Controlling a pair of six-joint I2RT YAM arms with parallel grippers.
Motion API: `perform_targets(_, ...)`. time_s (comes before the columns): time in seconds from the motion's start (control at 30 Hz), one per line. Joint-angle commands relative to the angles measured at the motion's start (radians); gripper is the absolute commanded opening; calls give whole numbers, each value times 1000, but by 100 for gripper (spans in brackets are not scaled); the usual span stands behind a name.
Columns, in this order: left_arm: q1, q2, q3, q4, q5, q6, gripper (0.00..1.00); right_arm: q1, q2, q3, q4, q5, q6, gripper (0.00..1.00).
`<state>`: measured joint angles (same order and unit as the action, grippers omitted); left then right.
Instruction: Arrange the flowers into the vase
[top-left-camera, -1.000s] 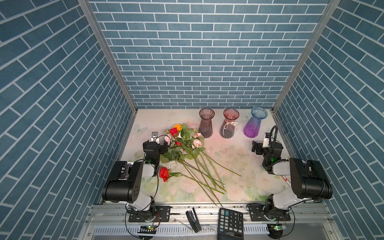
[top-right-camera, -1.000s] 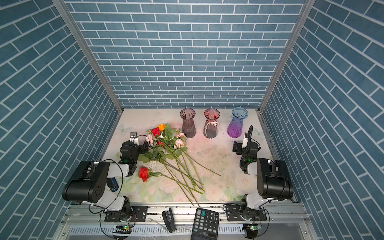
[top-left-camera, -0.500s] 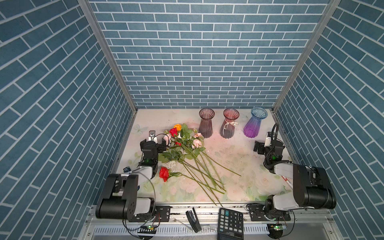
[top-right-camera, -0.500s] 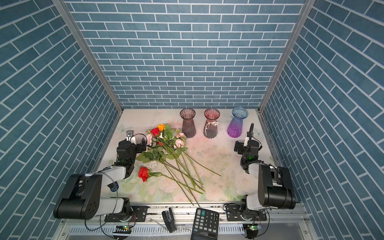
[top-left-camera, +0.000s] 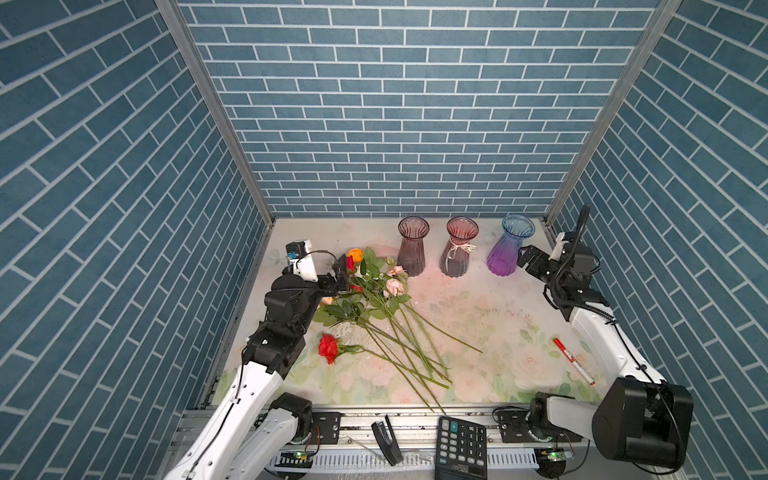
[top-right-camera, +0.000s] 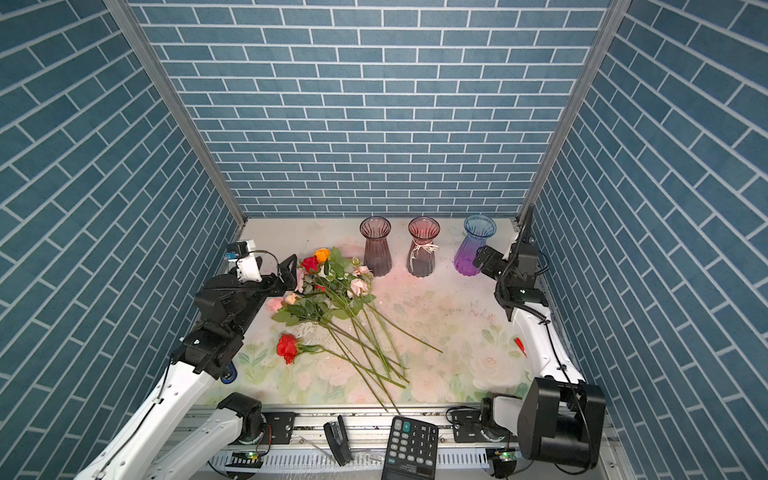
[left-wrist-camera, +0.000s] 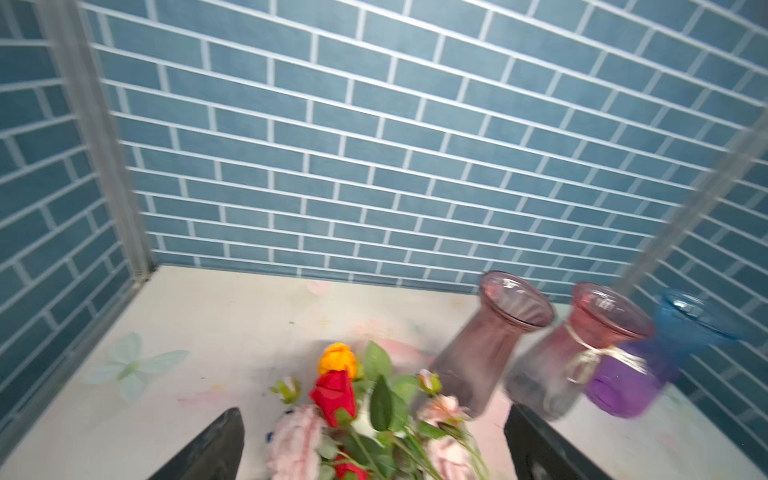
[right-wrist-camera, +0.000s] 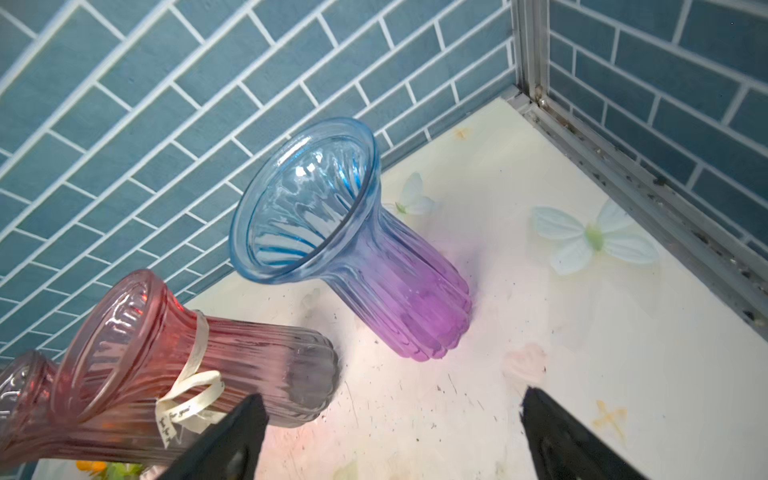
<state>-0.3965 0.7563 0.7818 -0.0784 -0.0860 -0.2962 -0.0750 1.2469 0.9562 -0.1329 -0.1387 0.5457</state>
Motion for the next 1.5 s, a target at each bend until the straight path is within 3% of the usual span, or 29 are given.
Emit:
perform_targets(0.0,-99,-19,86,-135,53,-99,100,-24,70,212,-277,-15,62,93)
perform_targets(0.1,-138,0,94,-28,144,-236,100,-30,176,395,-410,-12,31,88)
perform_targets(0.2,-175,33,-58,344,245,-385,100,-35,282,538,-504,-14,5,82)
perform_targets(0.3,-282,93,-150,539,189,-384,100,-36,378,653,-572,-38,-25,73)
perform_targets(0.5,-440,129,-87,531,185,-178,100,-36,578,886,-723,-97,-79,53)
perform_targets(0.6,-501,131,-42,499,177,-89,100,-36,639,952,-750,-100,-83,49)
perform_targets(0.8,-530,132,-33,465,134,-64,100,-33,704,998,-786,-125,-81,26)
perform_targets(0.9,-530,120,-48,473,116,-71,100,-32,674,958,-781,-114,-82,6)
perform_targets(0.97,-530,111,-57,479,110,-75,100,-30,630,916,-773,-98,-86,0)
perform_targets(1.1,-530,102,-74,502,112,-77,100,-25,487,818,-772,-57,-93,0)
perform_targets(1.23,-530,103,-73,503,112,-87,100,1,333,706,-772,-92,-71,0)
perform_targets(1.47,-529,97,-81,497,86,-111,100,194,144,520,-759,-150,-2,0)
